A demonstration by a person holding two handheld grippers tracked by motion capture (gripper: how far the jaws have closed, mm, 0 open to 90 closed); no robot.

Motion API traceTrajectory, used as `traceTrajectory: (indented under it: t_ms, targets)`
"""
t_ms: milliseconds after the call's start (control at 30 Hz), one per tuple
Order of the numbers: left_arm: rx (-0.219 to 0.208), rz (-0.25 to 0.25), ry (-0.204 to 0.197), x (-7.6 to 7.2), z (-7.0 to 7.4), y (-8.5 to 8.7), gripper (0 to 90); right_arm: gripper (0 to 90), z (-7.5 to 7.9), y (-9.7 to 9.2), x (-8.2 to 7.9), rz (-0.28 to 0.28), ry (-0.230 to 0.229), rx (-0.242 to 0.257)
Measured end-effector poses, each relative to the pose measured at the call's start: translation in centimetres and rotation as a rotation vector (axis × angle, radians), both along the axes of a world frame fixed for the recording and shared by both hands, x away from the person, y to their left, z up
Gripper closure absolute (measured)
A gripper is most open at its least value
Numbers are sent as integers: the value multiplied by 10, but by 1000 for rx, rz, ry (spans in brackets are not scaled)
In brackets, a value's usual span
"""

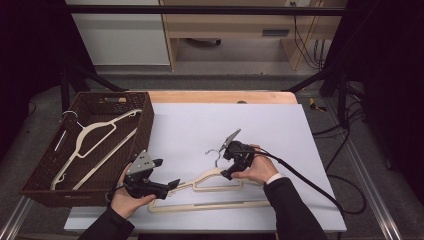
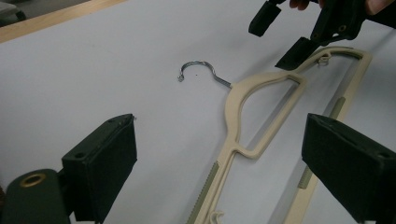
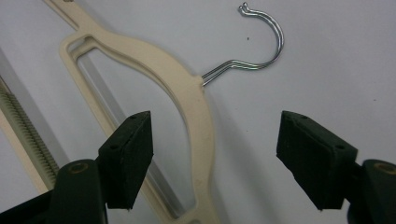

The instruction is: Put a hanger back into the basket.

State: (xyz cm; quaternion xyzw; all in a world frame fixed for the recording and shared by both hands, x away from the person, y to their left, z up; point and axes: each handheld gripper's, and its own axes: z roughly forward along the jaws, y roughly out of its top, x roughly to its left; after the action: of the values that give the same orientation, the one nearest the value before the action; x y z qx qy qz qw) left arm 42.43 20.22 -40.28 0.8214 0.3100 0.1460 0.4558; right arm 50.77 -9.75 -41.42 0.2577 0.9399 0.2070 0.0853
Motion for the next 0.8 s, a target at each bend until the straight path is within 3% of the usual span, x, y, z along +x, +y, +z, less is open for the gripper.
traceTrajectory:
  t_ms: [167, 233, 267, 300, 367, 433, 800]
  targets:
    - [2, 1, 3, 1, 0, 1, 101, 339, -10, 4, 6, 1, 48, -44]
    - [4, -1, 3, 1, 0, 0, 101, 362, -16, 4, 9, 30, 48, -64]
    - [5, -2, 2, 1, 0, 0, 101, 379, -16, 6, 8, 8, 66, -79]
    - [5, -3, 2, 1, 0, 0, 101, 389, -19, 5, 9, 36, 62, -80]
    - [5, -3, 1, 0, 0, 0, 101, 427, -20, 8, 9, 27, 84, -93]
    - [5, -5, 1, 0, 0, 0, 101, 447, -24, 7, 11, 53, 86, -98]
    - [8, -8, 5, 1, -1, -1, 101, 557, -31, 9, 14, 61, 125, -127]
